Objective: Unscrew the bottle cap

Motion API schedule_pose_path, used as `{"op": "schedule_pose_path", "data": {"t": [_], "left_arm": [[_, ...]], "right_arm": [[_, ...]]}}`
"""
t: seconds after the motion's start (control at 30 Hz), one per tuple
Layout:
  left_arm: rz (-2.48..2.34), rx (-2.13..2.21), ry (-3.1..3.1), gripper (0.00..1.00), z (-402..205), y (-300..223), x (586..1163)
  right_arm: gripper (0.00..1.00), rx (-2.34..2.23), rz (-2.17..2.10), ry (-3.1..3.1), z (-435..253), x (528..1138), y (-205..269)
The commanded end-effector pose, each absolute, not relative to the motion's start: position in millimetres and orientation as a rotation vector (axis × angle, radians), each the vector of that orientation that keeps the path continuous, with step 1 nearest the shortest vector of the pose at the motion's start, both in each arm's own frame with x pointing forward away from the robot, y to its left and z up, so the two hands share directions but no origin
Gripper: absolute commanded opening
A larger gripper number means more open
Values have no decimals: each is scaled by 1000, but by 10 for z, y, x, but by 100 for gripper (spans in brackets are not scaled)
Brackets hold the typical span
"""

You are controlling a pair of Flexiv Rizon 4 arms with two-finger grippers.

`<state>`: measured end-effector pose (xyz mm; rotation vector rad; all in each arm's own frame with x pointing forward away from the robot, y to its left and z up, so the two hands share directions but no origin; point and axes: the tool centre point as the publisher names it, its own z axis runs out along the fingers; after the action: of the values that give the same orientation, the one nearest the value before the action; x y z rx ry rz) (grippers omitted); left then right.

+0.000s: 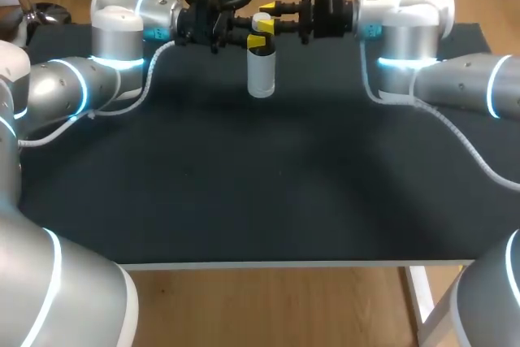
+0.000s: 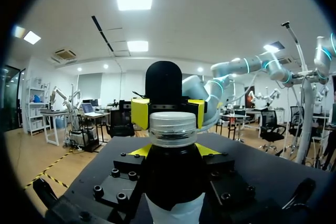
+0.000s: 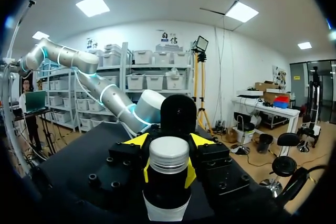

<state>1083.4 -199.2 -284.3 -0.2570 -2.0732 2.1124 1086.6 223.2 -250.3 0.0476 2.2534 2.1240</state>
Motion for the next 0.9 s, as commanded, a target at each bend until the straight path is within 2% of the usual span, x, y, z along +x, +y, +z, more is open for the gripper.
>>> {"op": "schedule_pose_path", "data": {"t": [0.03, 0.53, 0.73, 0.9], "left_arm": [[2067, -341, -2020, 0, -2887, -1978, 10876], [2067, -341, -2020, 0, -2887, -1978, 10876], [2067, -341, -2020, 0, -2887, -1978, 10876], [2067, -341, -2020, 0, -2887, -1978, 10876]], "right_arm": [[0, -146, 2211, 2345, -2519, 11050, 2189], [0, -788, 2311, 2551, -2461, 11058, 2312], [0, -807, 2378, 2433, -2369, 11129, 2238], [0, -662, 2322, 2339, -2188, 11210, 1981]]}}
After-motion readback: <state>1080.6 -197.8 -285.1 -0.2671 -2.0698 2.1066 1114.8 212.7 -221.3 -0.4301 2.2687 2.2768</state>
